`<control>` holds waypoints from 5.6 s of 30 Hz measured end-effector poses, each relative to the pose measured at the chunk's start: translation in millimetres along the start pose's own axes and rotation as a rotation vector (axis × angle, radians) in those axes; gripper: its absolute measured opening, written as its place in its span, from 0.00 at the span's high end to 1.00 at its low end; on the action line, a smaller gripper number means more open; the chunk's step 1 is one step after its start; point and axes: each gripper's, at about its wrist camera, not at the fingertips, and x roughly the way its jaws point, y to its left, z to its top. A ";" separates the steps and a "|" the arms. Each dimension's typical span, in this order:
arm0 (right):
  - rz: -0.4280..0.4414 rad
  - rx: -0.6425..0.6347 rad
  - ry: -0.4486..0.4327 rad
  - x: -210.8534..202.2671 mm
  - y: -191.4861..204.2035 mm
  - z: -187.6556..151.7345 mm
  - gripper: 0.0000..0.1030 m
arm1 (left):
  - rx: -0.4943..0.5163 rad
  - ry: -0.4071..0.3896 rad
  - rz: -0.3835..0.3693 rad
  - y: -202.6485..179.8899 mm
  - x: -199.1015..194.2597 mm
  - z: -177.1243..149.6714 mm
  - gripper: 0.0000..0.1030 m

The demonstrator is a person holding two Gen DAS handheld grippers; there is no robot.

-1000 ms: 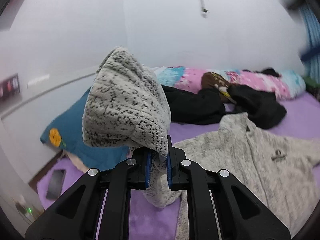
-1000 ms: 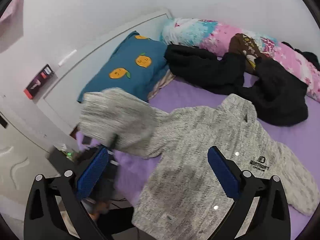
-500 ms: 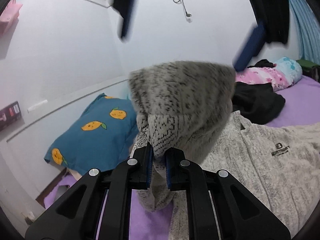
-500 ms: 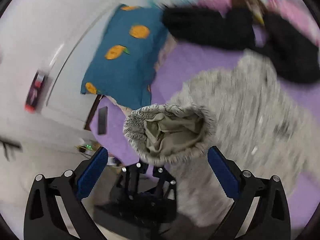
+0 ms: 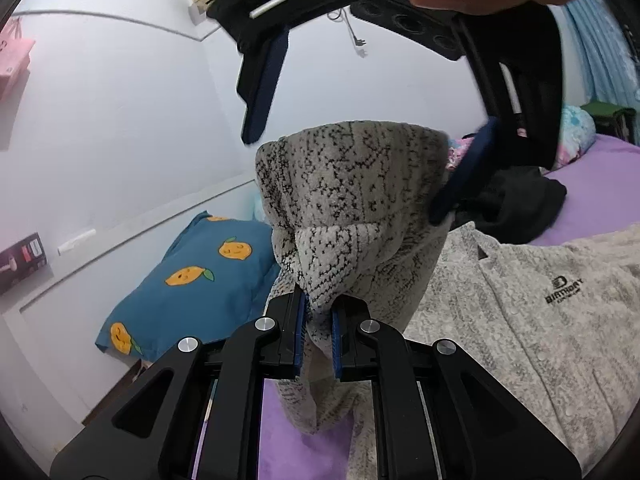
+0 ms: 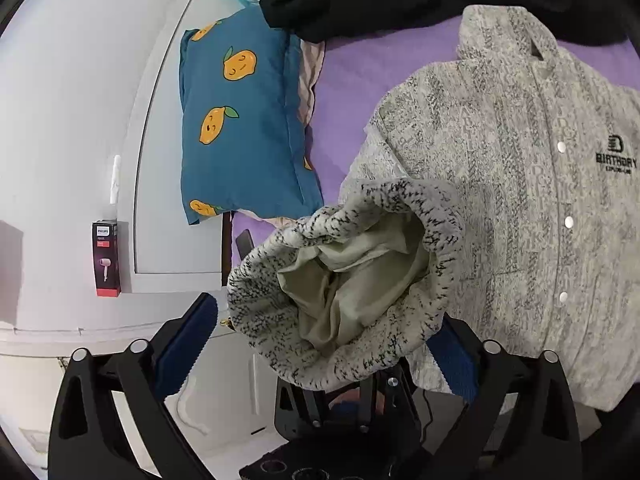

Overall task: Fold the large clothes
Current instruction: 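Bring the right gripper to the cuff held by the left gripper and grasp it, then open the left gripper off the cuff while the right gripper keeps holding it, then carry the sleeve across the jacket front with the right gripper and release, then move the right gripper to the other sleeve cuff and close on it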

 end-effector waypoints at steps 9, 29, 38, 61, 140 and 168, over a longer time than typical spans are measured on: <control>0.045 -0.044 -0.024 -4.5 0.3 8.7 0.63 | 0.097 -0.043 -0.051 -22.8 -9.1 -4.0 0.91; 0.178 -0.077 -0.136 -42.7 -27.0 8.6 0.88 | -0.014 -0.046 -0.312 -3.7 -13.8 -4.4 0.31; 0.251 0.022 -0.213 -75.6 -84.4 4.4 0.88 | -0.192 0.100 -0.276 37.6 19.1 -18.3 0.29; 0.278 0.231 -0.392 -106.8 -332.6 -51.5 0.87 | -0.164 0.334 -0.357 -39.2 81.3 -31.5 0.26; -0.023 0.452 -0.892 -281.7 -586.5 -198.7 0.27 | 0.045 0.524 -0.645 -255.0 97.4 -30.9 0.21; -0.051 0.717 -0.981 -298.5 -765.6 -139.3 0.27 | -0.030 0.458 -0.864 -306.2 78.2 8.1 0.18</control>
